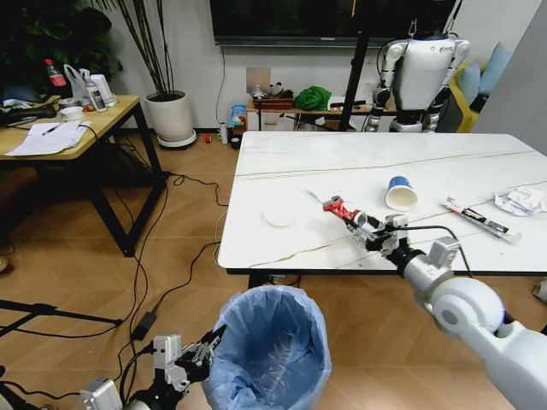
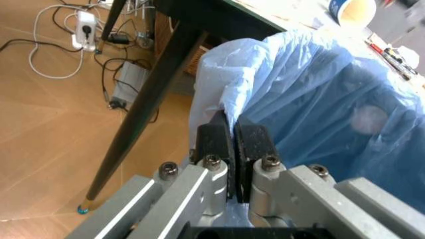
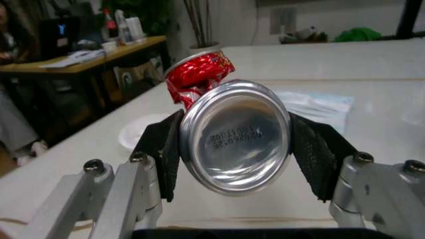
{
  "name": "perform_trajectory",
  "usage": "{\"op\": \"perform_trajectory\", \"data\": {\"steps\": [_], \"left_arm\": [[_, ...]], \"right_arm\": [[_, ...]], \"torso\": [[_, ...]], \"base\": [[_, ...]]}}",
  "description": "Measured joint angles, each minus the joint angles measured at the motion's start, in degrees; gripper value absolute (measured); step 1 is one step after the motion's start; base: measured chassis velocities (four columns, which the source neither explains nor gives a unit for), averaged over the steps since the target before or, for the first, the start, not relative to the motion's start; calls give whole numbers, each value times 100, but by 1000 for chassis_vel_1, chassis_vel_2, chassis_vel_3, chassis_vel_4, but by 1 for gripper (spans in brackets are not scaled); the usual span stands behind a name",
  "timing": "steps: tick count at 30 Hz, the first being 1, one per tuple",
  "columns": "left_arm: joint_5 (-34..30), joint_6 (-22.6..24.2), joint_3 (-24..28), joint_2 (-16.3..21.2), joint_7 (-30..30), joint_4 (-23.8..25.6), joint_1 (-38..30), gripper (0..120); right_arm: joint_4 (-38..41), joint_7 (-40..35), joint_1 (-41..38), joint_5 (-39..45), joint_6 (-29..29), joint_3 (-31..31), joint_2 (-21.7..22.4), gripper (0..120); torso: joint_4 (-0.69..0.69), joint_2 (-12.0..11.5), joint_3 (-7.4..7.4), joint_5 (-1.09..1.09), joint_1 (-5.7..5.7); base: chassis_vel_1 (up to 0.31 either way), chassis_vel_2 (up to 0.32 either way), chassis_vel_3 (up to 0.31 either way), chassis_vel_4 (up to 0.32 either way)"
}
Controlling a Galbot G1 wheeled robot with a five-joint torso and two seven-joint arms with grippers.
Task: Pick up the trash bin and place the trash from the table into it.
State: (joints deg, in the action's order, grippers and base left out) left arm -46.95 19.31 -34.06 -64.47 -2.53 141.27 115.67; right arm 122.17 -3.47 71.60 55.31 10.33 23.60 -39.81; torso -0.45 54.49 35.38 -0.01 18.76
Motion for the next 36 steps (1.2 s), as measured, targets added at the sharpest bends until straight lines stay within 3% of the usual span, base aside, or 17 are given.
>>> {"op": "perform_trajectory", "data": {"steps": [5, 12, 25, 36], "left_arm": [[-35, -21, 31, 30, 19, -23, -87, 0], [-220, -20, 31, 139, 87, -60, -253, 0], [-279, -11, 38, 94, 129, -94, -322, 0], [-478, 38, 72, -19, 298, -37, -318, 0]], "right_arm": [[683, 158, 404, -6, -172, 89, 153, 50], [1221, 982, 1392, -792, -674, 72, 519, 50], [1369, 2008, 2197, -1653, -1212, 42, 557, 50], [1356, 2254, 2580, -2168, -1366, 20, 421, 52]], "torso": [[1, 0, 0, 0, 0], [0, 0, 0, 1, 0], [1, 0, 0, 1, 0], [1, 0, 0, 1, 0]], "base": [[0, 0, 0, 0], [0, 0, 0, 0], [0, 0, 0, 0], [0, 0, 0, 0]]}}
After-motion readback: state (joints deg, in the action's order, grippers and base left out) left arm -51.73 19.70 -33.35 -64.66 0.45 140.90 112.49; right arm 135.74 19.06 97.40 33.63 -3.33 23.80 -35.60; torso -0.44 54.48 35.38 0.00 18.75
